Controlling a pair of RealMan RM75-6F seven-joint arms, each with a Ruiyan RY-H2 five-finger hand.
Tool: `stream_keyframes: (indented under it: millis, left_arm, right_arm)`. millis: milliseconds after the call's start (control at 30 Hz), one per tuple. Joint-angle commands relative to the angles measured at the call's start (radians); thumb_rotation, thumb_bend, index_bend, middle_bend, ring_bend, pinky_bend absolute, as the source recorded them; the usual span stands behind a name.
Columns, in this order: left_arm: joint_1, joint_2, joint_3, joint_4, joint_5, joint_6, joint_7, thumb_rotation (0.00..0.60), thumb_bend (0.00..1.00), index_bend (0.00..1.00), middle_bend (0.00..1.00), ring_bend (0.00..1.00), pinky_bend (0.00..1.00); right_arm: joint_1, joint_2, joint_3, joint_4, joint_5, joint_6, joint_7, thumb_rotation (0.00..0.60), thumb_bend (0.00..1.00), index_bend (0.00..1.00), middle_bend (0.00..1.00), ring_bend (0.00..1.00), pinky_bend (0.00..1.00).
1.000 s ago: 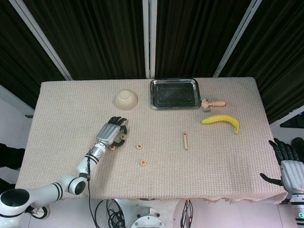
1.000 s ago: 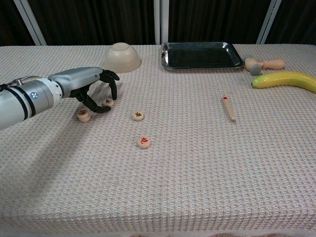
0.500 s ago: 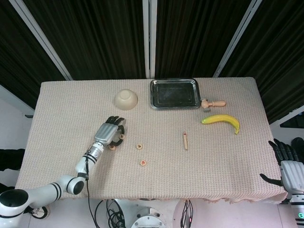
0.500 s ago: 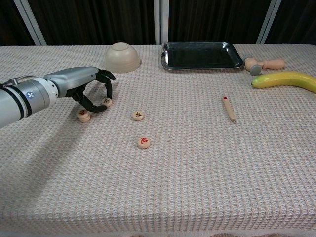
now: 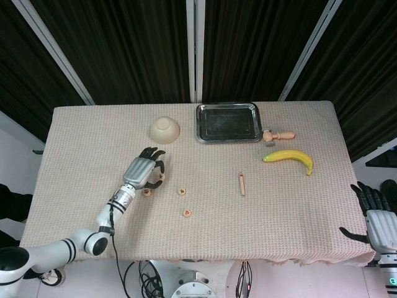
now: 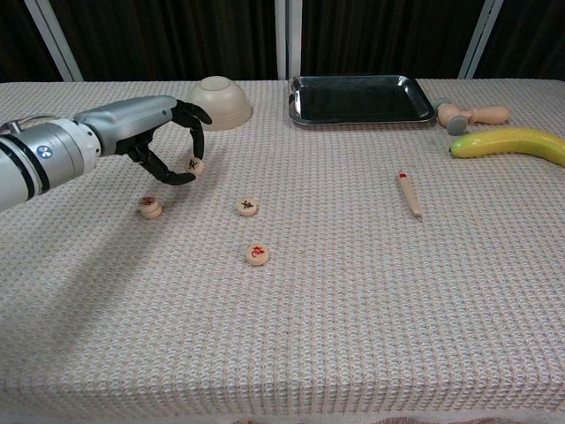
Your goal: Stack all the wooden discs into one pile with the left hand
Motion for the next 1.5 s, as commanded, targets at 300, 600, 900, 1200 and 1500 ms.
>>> stream_keyframes:
  millis: [300,600,900,1200,1500]
  left_arm:
    - [0.040,0.252,0.044,-0.335,-0.063,-0.050,0.085,0.600,0.29,0.53,0.16,0.00,0.00]
    - [0.084,0.221,0.099,-0.315,-0.007,-0.002,0.046,0.600,0.29,0.52,0.16,0.00,0.00]
    - [0.087,0.182,0.104,-0.221,0.001,-0.010,0.007,0.600,0.29,0.50,0.16,0.00,0.00]
    - [0.090,0.176,0.105,-0.191,0.015,-0.013,-0.023,0.600,0.29,0.50,0.16,0.00,0.00]
    - [0.088,0.175,0.100,-0.177,0.015,-0.023,-0.043,0.600,0.29,0.48,0.16,0.00,0.00]
  right_arm:
    - [-0.003,0.006,-0.002,-0.011,-0.010,0.011,0.003,0.600,0.00,0.00,0.00,0.00,0.00]
    - [-0.004,0.011,-0.005,-0.026,-0.014,0.014,-0.011,0.600,0.00,0.00,0.00,0.00,0.00]
    - [-0.004,0.015,-0.003,-0.036,-0.010,0.013,-0.022,0.600,0.00,0.00,0.00,0.00,0.00]
    - [0.002,0.016,-0.002,-0.044,-0.008,0.004,-0.033,0.600,0.00,0.00,0.00,0.00,0.00]
    - [0.002,0.016,-0.003,-0.045,-0.005,0.002,-0.037,0.600,0.00,0.00,0.00,0.00,0.00]
